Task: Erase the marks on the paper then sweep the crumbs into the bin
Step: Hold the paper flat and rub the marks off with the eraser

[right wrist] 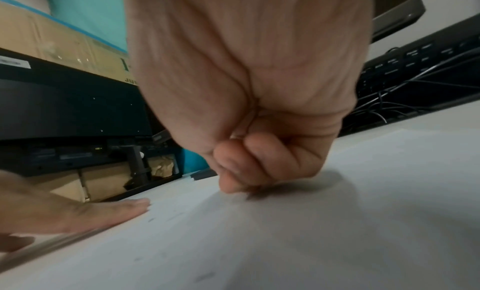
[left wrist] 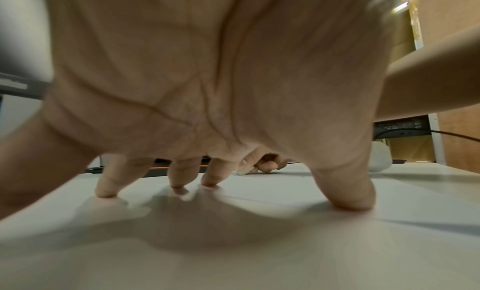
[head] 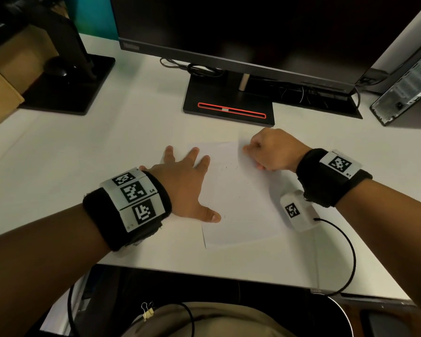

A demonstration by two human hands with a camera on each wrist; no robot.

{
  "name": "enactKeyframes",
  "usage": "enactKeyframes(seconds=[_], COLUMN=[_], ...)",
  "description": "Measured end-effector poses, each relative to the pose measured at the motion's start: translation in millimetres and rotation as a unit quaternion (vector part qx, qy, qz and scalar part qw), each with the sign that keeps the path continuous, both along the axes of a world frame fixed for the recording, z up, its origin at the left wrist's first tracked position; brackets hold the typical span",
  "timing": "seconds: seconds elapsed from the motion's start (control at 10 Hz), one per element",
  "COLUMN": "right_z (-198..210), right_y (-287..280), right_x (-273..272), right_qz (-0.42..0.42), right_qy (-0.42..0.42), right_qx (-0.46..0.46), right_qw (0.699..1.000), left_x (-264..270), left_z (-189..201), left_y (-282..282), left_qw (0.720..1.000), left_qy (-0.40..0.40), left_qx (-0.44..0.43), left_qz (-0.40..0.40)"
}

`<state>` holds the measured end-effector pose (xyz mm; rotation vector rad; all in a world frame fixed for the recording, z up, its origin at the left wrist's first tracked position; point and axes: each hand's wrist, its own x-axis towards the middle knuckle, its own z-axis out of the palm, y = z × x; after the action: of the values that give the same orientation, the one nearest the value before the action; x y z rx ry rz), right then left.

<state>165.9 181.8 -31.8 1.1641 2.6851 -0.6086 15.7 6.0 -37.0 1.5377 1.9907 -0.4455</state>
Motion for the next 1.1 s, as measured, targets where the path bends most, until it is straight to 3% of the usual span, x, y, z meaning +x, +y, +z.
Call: enactKeyframes(seconds=[0.2, 0.3, 0.4, 0.6, 0.7, 0.9, 1.0, 1.1], right_z=[-6, -2, -7, -3, -7, -2, -7, -8], right_y=[-8, 5, -8, 0, -18, -3, -21, -14], right_x=[-4, -3, -9, -14, -18, -17, -20, -16], right_qz=[0.071, 0.046, 0.121, 0.08, 0.14, 0.063, 0.134, 0.11], right_qy=[-0.01, -0.006, -0.015, -0.021, -0.021, -0.025, -0.02, -0.012], right_qx=[0.014, 0.065, 0.085, 0.096, 0.085, 0.086, 0.081, 0.064], right_qw=[0.997, 0.997, 0.989, 0.992, 0.986, 0.994, 0.987, 0.992], left_x=[-1, 0, -1, 0, 0, 0, -1, 0], left_z=[-1, -1, -2, 0, -1, 1, -1, -1], left_y=[0, 0, 0, 0, 0, 0, 0, 1], left_qw=[1.0, 1.0, 1.0, 1.0, 1.0, 1.0, 1.0, 1.0], left_qy=[-0.003, -0.004, -0.002, -0.004, -0.005, -0.006, -0.005, -0.004], left_qx=[0.003, 0.005, 0.004, 0.002, 0.0, -0.003, -0.001, -0.001], left_qz=[0.0, 0.0, 0.0, 0.0, -0.001, -0.001, -0.002, -0.002])
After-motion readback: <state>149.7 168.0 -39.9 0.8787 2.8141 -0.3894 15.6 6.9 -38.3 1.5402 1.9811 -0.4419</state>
